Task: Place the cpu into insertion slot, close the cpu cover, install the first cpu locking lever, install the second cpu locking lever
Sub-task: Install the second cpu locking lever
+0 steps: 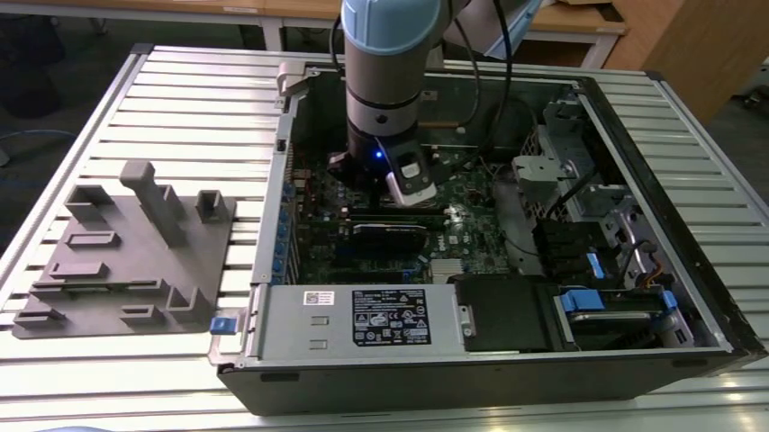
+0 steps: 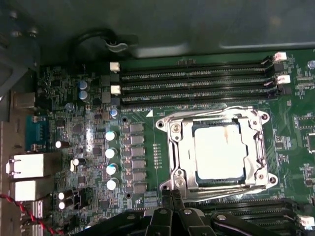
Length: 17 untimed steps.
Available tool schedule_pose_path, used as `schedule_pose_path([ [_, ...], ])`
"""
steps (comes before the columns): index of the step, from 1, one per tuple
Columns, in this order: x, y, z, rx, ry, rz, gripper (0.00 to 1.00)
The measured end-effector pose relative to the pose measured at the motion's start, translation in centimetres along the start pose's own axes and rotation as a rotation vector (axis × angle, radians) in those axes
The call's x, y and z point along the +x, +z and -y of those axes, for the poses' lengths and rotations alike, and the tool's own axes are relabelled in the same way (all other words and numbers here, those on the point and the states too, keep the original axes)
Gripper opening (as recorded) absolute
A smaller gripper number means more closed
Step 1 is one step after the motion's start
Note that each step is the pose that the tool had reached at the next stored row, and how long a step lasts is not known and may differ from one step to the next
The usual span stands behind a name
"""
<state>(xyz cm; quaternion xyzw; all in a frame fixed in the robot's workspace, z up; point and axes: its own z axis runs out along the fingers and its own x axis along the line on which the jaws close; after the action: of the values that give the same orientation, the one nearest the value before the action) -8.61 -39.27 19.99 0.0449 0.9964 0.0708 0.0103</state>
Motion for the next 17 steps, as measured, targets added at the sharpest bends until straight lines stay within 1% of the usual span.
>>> schedule_pose_path([
  [2, 0.01, 0.02, 0.01, -0.0132, 0.0, -0.0014, 0.11],
  [3, 0.01, 0.03, 0.01, -0.0178, 0.001, -0.0017, 0.11],
  [4, 0.01, 0.04, 0.01, -0.0212, 0.001, -0.0021, 0.11],
  [6, 0.01, 0.08, 0.01, -0.0255, 0.001, -0.0024, 0.11],
  [8, 0.04, 0.13, 0.04, -0.0279, 0.001, -0.0023, 0.11],
  [13, 0.3, 0.39, 0.19, -0.0289, 0.0, 0.0024, 0.11],
  [17, 0.5, 0.43, 0.24, -0.0305, 0.0, 0.0036, 0.11],
])
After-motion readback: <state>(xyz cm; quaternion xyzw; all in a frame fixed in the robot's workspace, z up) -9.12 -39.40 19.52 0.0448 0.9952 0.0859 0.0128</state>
